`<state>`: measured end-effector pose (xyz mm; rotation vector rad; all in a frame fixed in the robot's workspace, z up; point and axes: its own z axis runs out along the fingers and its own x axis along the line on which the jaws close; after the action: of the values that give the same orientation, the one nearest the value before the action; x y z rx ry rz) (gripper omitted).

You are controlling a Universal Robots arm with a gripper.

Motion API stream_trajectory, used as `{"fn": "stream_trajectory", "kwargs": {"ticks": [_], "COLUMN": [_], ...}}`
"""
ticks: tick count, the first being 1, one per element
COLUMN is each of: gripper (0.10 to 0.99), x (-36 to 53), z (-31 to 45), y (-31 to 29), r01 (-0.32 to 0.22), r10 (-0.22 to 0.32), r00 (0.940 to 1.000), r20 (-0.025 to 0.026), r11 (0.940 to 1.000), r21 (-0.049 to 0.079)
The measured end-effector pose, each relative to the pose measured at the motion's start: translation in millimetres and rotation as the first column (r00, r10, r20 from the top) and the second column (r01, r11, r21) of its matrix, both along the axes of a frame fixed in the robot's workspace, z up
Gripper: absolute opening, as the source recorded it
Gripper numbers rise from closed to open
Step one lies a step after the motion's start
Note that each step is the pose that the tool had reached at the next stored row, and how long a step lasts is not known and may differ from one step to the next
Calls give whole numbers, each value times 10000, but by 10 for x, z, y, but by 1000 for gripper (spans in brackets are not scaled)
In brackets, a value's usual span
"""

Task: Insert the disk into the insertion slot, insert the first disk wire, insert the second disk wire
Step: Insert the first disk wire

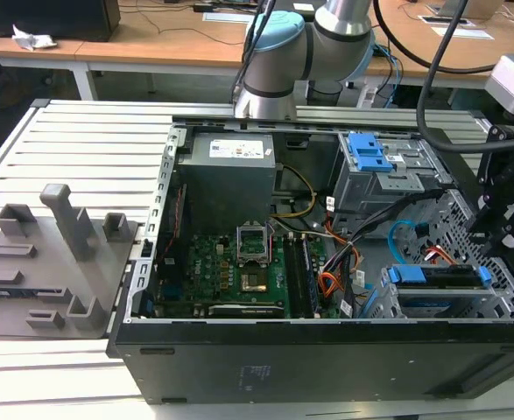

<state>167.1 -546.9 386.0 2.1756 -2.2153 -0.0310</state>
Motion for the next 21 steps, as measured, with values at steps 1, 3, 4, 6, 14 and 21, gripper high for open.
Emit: {"fn": "stream_trajectory", "kwargs": {"ticks": [1,3,4,6,14,21], "gripper": [369,427,494,494,169,106], "x": [0,0,0,0,0,-75], "z": [0,1,1,2,3,-31], "y": [0,0,0,0,0,0], "r01": [0,0,0,0,0,0], "r10": [0,0,0,0,0,0], "r00": [10000,10000,10000,10000,10000,10000], "r20": [0,1,0,0,0,0], "r11": [10000,10000,10000,10000,10000,10000], "r21": [0,-1,-1,-1,-1,-1]}}
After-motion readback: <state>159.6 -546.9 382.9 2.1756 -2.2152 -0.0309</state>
